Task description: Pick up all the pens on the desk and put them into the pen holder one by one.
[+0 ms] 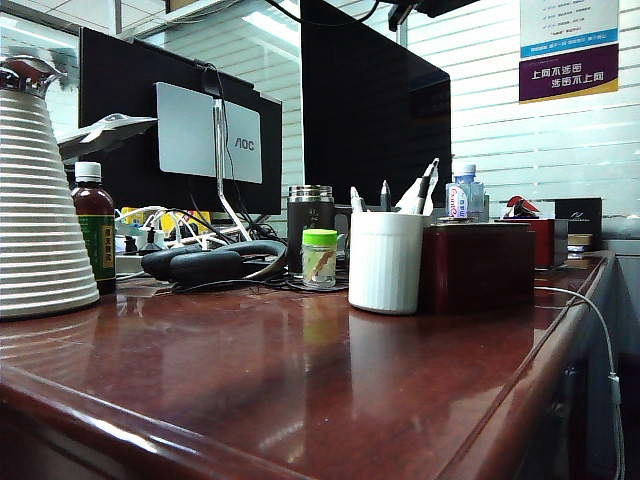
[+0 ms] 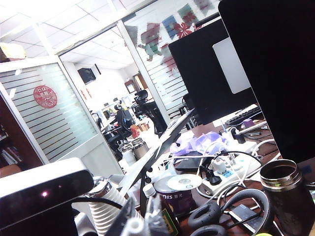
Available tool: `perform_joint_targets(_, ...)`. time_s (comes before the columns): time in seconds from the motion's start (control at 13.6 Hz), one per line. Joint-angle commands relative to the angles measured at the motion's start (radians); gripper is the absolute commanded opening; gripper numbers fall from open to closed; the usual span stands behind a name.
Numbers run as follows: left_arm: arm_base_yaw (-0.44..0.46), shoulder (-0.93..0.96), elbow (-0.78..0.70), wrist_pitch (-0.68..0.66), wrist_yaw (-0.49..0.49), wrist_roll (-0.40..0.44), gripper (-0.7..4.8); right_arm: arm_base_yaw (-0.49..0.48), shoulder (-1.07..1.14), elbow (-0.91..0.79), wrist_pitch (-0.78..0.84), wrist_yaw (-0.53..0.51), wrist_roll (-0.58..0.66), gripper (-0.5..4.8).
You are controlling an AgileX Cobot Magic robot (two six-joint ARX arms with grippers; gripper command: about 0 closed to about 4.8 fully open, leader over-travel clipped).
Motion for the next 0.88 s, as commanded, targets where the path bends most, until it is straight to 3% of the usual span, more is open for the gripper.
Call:
perform_joint_targets(0.07,0.021,-0.015,0.004,-0.054,-0.038,0.018,3.75,-0.011,-0.003,0.011,0.035,0.04,-0.052,-0.06)
perform_joint_targets(0.15,0.022,-0.015,0.004,-0.066,-0.039,0.026,4.58,-0.011,-0.001,0.011,0.034,0.041,-0.052,-0.06)
perform_joint_targets(0.22,0.022,-0.015,0.004,-0.086,-0.039,0.051,4.72,-0.011,-0.001,0.011,0.03,0.052,-0.053,-0.06)
perform_joint_targets(0.44,0.058,-0.06,0.005,-0.281,-0.037,0.089,4.79,-0.006,0.0,0.011,-0.02,0.051,-0.109,-0.06)
perform_joint_targets(0.74,0.184,-0.222,0.004,-0.612,0.2,0.089,4.79,0.084,0.014,0.011,-0.197,0.053,-0.335,-0.06)
perform_joint_targets(0.88,0.2,-0.339,0.004,-0.693,0.179,0.107,4.79,0.161,0.05,0.011,-0.198,0.087,-0.393,-0.06)
